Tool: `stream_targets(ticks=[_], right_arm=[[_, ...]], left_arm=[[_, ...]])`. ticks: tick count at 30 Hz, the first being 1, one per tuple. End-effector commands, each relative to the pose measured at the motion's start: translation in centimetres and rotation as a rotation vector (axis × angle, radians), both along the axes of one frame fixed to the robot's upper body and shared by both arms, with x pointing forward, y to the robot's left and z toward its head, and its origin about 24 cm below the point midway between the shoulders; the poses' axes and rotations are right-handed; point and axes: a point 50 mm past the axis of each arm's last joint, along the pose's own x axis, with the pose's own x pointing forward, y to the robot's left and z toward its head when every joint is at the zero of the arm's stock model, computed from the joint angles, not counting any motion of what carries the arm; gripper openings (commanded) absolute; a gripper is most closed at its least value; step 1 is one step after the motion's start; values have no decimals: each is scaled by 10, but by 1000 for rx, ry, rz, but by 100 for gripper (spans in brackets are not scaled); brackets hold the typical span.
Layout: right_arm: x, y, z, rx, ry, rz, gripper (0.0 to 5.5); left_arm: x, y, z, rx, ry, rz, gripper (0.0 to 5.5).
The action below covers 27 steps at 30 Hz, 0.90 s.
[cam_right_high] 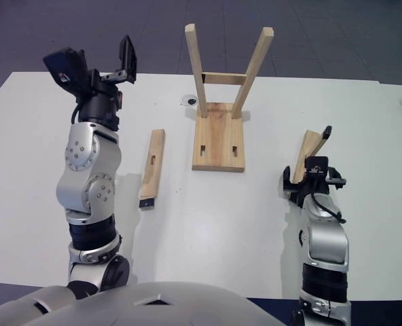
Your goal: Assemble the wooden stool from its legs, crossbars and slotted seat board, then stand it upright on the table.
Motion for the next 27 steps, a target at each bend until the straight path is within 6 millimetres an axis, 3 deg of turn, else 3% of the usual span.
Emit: stream_targets(ticks=[1, 4, 9, 13, 19, 24, 27], right_arm=[[0, 1, -5, 97, 125, -31, 519], [2, 1, -5, 188, 198, -82, 471], [16, 5, 13, 395, 273, -129, 385], [17, -1, 9, 540, 359, -237, 311], [23, -5, 11, 563, 361, -284, 218], [27, -3, 17, 513, 350, -249, 211], [35, -1, 28, 479, 247, -183, 211]], left_arm=[[-2, 1, 0, -3, 25, 9, 540], [-1, 0, -1, -2, 55, 2, 540], [1, -6, -5, 1, 166, -47, 540], [2, -6, -5, -20, 209, -55, 540], [5, -3, -9, -18, 259, -45, 540], [7, 0, -12, -12, 288, -30, 540], [8, 2, -14, -5, 297, -26, 540]])
